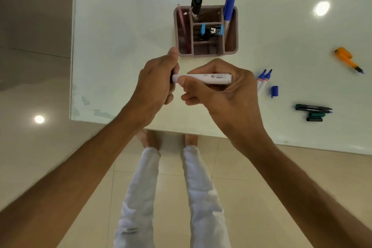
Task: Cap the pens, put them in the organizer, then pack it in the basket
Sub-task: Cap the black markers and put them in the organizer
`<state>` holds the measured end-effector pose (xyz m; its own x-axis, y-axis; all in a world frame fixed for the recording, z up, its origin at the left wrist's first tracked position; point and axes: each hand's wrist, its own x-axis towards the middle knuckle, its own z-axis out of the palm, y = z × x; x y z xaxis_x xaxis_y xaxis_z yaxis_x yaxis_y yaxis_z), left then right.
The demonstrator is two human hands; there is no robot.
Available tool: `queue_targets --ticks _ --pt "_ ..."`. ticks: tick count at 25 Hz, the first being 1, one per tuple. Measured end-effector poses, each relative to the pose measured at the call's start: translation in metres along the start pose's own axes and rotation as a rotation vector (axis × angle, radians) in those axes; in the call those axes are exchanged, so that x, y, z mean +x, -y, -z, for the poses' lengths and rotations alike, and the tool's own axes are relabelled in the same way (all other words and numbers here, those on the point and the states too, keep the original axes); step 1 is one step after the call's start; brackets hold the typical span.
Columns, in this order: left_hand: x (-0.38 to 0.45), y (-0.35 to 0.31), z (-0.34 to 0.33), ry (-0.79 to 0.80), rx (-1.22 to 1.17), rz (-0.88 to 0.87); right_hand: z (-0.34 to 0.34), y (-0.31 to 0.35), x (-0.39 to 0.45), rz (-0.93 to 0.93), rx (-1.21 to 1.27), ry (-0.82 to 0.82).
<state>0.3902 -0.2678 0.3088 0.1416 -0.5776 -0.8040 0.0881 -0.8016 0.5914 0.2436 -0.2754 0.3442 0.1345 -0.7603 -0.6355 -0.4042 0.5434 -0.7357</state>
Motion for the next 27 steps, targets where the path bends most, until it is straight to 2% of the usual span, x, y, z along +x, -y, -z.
queue_targets --ticks 2,4,6,9,11,13,14,18,23,27 --pt "0.006 -0.005 -0.002 0.044 0.057 -0.040 0.007 0.002 0.002 0.047 -0.078 -0.033" --pt "0.010 -0.011 0.000 0.018 0.162 -0.153 0.015 0.009 0.010 0.116 -0.233 -0.034" --pt "0.010 -0.023 0.003 -0.043 0.270 -0.308 0.023 0.016 0.022 0.236 -0.472 0.017" --pt "0.008 -0.047 0.002 -0.021 0.194 -0.391 0.032 0.028 0.038 0.482 -0.866 0.040" --pt "0.015 -0.058 0.007 -0.083 0.087 -0.397 0.044 0.038 0.049 0.542 -0.794 -0.144" --pt "0.027 -0.065 0.017 -0.213 -0.053 -0.388 0.060 0.050 0.064 0.469 -0.628 -0.331" --pt "0.033 -0.066 0.021 -0.271 -0.096 -0.383 0.065 0.056 0.071 0.437 -0.615 -0.359" --pt "0.046 -0.062 0.021 -0.353 -0.093 -0.361 0.067 0.057 0.094 0.441 -0.716 -0.291" --pt "0.051 -0.052 0.023 -0.305 -0.041 -0.265 0.050 0.054 0.118 0.452 -0.795 -0.220" --pt "0.052 -0.044 0.030 -0.297 0.018 -0.246 0.051 0.049 0.122 0.451 -0.739 -0.223"
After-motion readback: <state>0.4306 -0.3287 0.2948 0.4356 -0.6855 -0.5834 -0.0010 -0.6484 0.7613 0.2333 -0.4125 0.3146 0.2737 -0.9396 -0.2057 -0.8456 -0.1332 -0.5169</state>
